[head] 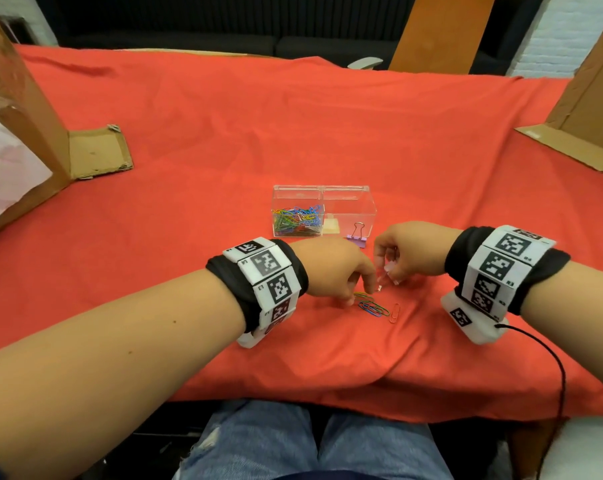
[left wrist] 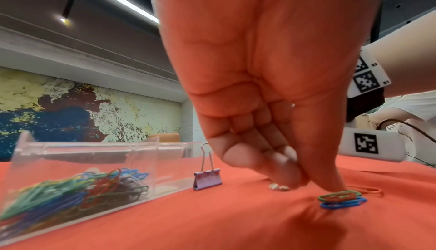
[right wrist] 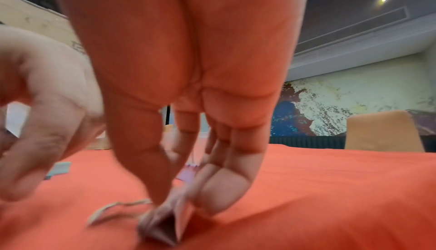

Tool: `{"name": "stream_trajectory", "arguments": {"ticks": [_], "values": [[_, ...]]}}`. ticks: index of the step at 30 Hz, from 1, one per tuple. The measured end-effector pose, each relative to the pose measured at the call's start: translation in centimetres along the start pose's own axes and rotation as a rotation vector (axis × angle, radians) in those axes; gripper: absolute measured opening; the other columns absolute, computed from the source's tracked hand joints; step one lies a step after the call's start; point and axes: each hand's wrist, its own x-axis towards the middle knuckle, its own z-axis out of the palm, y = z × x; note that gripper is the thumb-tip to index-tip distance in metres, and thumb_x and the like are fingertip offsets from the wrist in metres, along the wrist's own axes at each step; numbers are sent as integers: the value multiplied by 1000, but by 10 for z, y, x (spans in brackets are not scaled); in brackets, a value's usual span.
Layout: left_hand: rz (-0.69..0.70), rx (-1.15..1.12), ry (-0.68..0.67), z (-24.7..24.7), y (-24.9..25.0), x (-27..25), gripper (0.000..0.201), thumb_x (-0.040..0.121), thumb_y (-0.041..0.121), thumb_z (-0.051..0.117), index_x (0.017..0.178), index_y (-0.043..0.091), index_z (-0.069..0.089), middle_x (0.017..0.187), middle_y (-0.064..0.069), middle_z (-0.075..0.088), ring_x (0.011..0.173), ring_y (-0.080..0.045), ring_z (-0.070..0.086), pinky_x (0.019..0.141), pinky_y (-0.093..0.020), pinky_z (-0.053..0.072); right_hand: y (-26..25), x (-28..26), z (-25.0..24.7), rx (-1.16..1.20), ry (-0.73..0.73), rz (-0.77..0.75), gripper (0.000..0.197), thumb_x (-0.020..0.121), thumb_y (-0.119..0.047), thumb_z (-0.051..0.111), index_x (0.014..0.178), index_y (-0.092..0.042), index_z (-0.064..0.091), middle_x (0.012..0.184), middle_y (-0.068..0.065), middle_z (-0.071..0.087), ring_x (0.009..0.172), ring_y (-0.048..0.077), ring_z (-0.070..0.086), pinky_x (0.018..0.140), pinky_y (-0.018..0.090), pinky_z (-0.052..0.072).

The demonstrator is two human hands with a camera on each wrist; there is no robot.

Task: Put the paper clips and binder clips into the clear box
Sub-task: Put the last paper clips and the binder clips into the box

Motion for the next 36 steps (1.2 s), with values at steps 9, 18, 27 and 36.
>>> {"name": "stream_trajectory", "arguments": {"ticks": [9, 18, 27, 36], "values": [[-38, 81, -63, 9, 11, 14, 33, 80, 31, 70, 109, 16, 65, 85, 4, 57, 78, -16, 52, 64, -23, 32, -12, -27, 4, 46, -172, -66, 24, 67, -34, 81, 76, -31, 59, 65, -13, 56, 56, 3, 50, 55, 17, 37], [-95, 128, -103, 12, 17, 15, 20, 79, 20, 66, 96, 10, 71, 81, -7, 66, 70, -18, 53, 56, -26, 36, -22, -27, 20, 163, -206, 6, 24, 71, -17, 80, 89, -11, 65, 76, 10, 69, 48, 13, 57, 51, 18, 47], [-139, 87, -138, 6, 9, 5, 19, 78, 17, 67, 96, 13, 70, 83, -2, 65, 73, -16, 54, 50, -18, 35, -23, -24, 20, 213, -266, 41, 11, 75, -13, 73, 72, -19, 64, 60, 1, 63, 50, 14, 58, 53, 20, 50], [-219, 60, 57, -38, -18, -17, 15, 76, 19, 69, 90, 16, 71, 80, 1, 68, 72, -16, 59, 69, -30, 50, -29, -14, -19, 277, -77, -14, 6, 73, -18, 75, 72, -21, 70, 56, -4, 68, 49, 6, 57, 51, 12, 43]]}}
